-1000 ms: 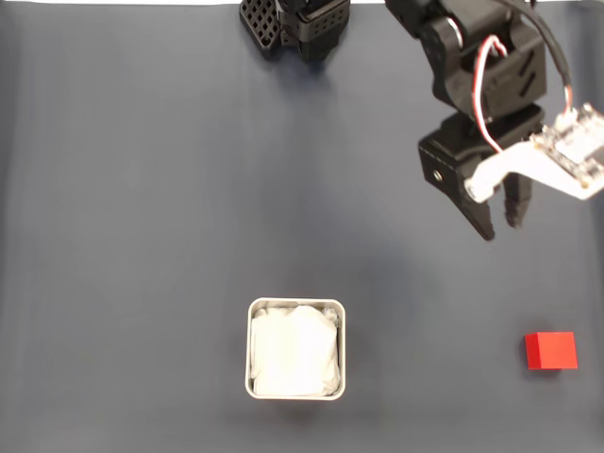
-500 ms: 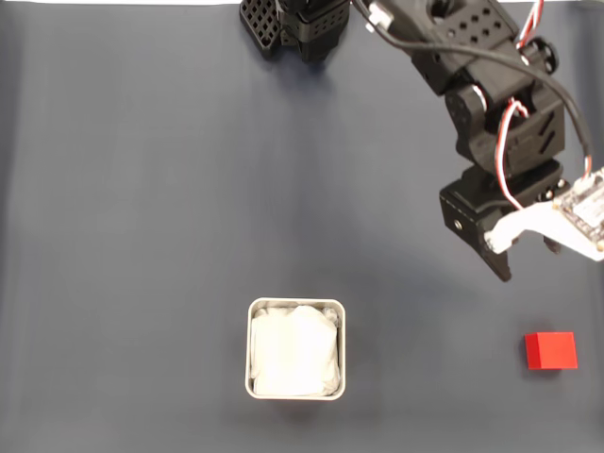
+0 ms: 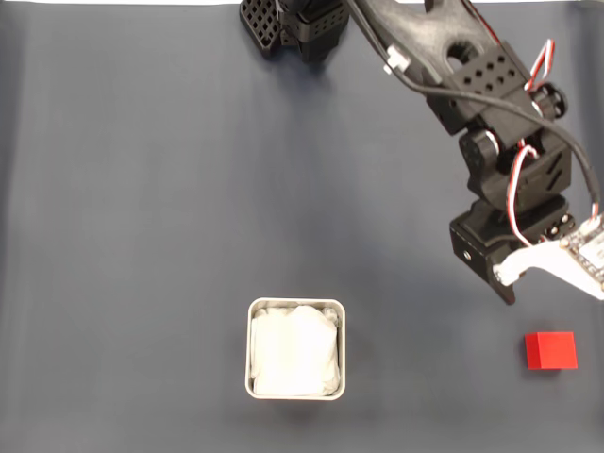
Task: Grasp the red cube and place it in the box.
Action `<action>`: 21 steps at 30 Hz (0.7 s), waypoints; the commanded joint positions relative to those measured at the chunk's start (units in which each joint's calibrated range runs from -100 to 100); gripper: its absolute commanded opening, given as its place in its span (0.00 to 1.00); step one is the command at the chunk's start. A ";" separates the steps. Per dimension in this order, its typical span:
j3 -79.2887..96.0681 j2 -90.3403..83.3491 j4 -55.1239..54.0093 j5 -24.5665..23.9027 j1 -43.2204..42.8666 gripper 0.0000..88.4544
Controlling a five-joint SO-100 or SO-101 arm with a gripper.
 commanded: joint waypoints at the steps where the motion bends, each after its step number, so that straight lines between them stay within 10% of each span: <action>1: -4.38 1.40 -1.82 -0.15 -0.22 0.36; 21: -20.35 17.17 -3.22 -0.15 -0.57 0.39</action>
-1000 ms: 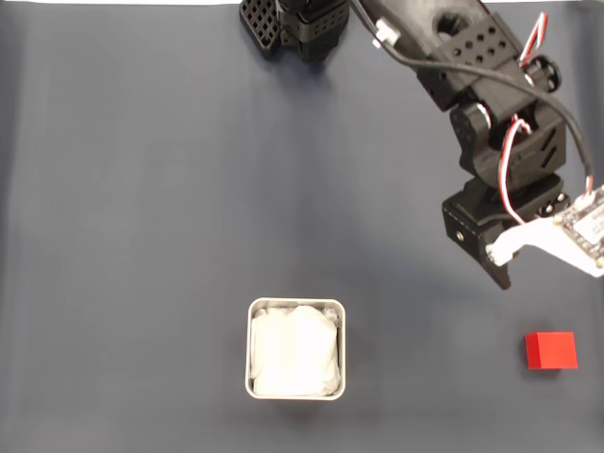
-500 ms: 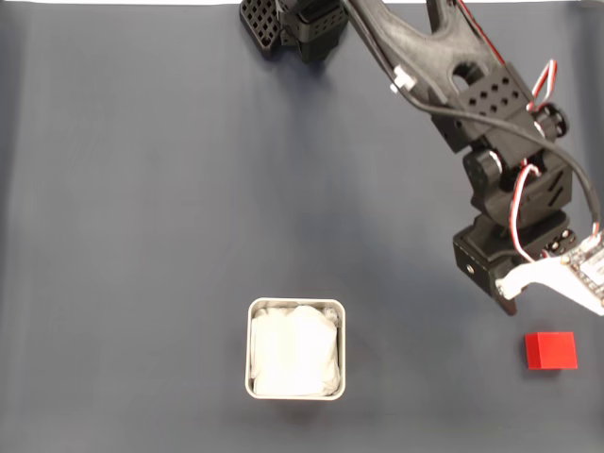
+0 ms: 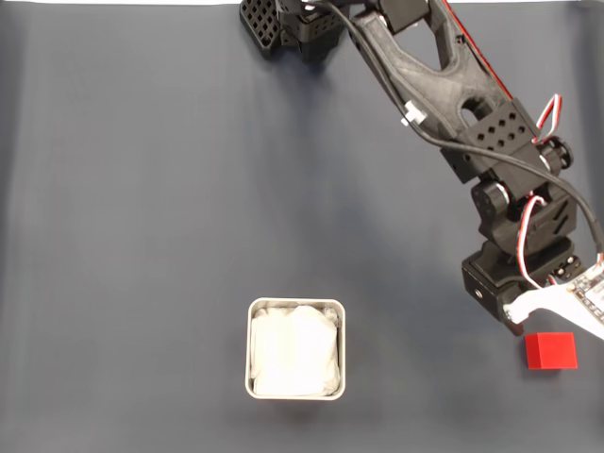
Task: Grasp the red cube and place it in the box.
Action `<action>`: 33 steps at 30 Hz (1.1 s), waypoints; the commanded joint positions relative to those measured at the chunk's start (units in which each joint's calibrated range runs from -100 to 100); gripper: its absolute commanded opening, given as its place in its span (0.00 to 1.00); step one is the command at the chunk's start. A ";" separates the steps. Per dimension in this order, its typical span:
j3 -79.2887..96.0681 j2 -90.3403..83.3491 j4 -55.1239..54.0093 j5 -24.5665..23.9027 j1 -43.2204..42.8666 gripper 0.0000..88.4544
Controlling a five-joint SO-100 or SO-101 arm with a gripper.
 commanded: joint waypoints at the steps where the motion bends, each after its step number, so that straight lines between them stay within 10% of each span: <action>1: -4.71 0.75 -1.07 -0.15 -0.57 0.39; 33: -24.42 18.08 -1.07 -0.59 -1.21 0.40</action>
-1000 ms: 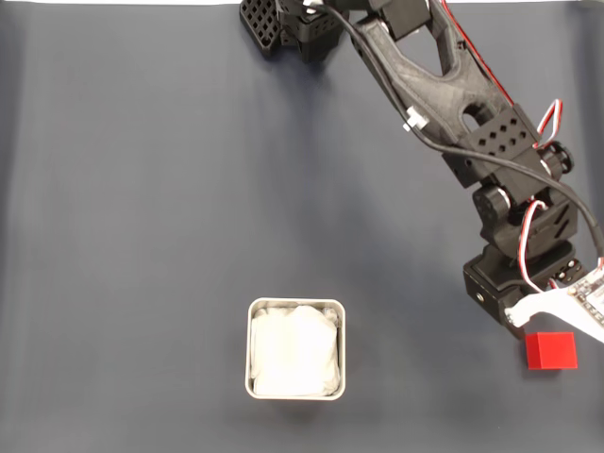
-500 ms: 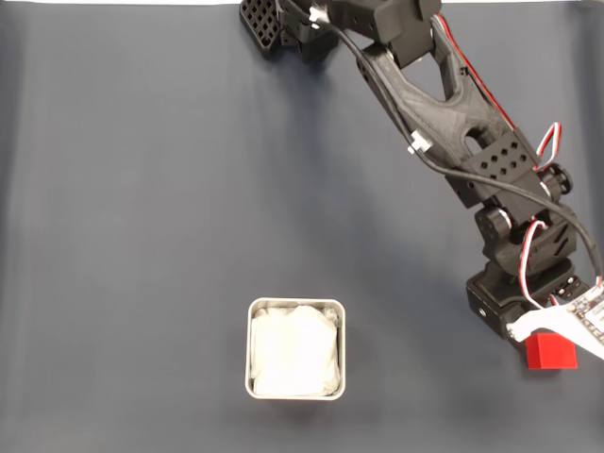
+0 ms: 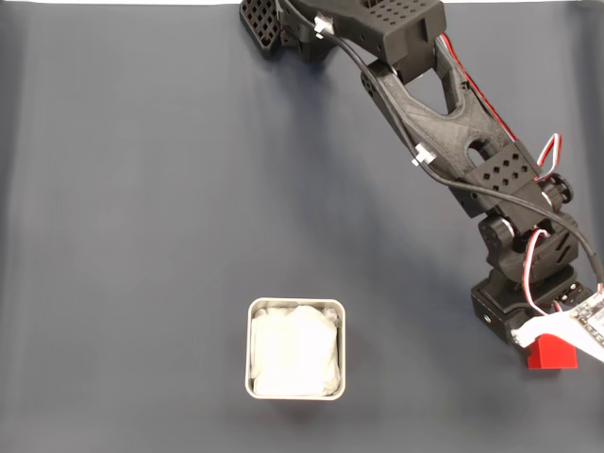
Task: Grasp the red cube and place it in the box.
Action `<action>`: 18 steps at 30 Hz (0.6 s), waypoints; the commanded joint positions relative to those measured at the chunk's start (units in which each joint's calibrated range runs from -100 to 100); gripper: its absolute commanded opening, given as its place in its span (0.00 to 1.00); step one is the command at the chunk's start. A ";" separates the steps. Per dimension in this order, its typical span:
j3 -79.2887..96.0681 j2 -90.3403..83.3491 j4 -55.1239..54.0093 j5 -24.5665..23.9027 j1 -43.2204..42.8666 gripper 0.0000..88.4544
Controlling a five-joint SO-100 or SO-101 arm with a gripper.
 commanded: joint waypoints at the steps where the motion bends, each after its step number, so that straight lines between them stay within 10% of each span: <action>1: -4.08 0.02 -0.99 -0.59 -0.77 0.40; 18: -11.29 4.96 -1.56 -0.05 -1.40 0.42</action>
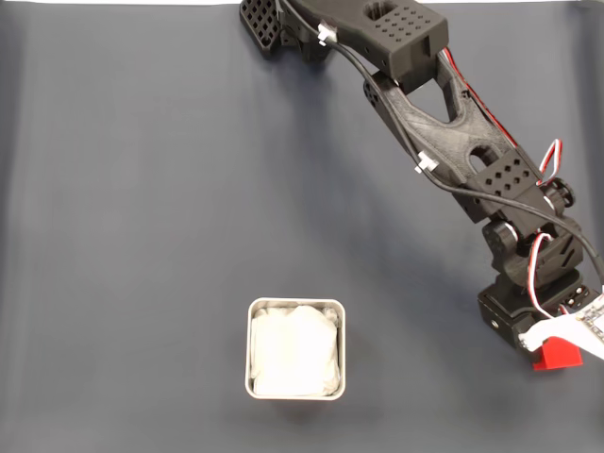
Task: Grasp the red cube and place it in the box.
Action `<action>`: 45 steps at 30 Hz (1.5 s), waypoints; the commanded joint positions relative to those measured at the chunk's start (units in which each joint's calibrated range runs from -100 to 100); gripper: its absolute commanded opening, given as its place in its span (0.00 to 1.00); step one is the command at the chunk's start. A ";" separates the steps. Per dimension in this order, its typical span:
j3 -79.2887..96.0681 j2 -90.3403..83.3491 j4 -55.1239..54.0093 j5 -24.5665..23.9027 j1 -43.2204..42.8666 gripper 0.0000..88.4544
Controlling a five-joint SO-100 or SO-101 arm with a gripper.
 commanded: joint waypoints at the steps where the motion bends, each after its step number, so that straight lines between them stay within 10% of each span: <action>1: -3.07 -0.69 -1.57 0.00 -0.81 0.42; 23: -4.71 0.79 -4.03 -0.05 -2.09 0.42; 45: 0.40 -3.11 -3.62 0.83 -1.38 0.19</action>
